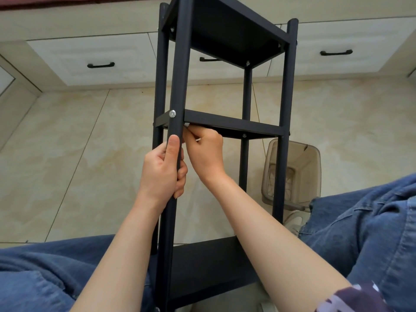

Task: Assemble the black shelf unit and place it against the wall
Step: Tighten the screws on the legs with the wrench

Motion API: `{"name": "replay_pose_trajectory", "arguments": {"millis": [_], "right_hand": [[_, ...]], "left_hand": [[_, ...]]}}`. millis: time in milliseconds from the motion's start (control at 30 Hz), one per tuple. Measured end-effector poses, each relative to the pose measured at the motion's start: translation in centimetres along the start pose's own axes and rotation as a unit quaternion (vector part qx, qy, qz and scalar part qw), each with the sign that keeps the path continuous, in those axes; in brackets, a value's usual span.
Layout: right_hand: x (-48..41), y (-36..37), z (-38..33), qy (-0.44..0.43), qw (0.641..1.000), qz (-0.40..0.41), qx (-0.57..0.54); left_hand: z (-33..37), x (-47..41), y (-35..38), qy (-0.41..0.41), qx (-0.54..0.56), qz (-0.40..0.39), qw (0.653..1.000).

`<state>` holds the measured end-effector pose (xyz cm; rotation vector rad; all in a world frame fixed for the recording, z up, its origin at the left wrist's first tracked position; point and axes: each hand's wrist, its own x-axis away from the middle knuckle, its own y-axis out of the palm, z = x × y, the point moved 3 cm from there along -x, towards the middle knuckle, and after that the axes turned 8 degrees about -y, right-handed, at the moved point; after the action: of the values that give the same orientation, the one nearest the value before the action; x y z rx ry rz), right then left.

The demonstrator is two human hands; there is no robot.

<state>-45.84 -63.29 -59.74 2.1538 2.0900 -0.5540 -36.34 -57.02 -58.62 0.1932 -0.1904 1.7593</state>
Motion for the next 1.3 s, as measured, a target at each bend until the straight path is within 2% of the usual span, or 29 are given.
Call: {"name": "replay_pose_trajectory", "arguments": {"millis": [433, 833, 1100, 1300], "right_hand": [[1.1, -1.4, 0.0, 0.073, 0.996, -0.042, -0.028], [0.3, -1.4, -1.2, 0.049, 0.996, -0.04, -0.057], [0.6, -0.7, -0.5, 0.014, 0.998, -0.046, -0.034], [0.2, 0.3, 0.1, -0.024, 1.0, -0.007, -0.015]], "left_hand": [[-0.1, 0.2, -0.4, -0.005, 0.005, 0.005, 1.0], [-0.2, 0.0, -0.4, -0.009, 0.011, 0.01, 1.0], [-0.2, 0.0, -0.4, -0.003, 0.007, 0.006, 1.0], [-0.3, 0.0, -0.3, 0.001, 0.001, 0.007, 1.0]]}}
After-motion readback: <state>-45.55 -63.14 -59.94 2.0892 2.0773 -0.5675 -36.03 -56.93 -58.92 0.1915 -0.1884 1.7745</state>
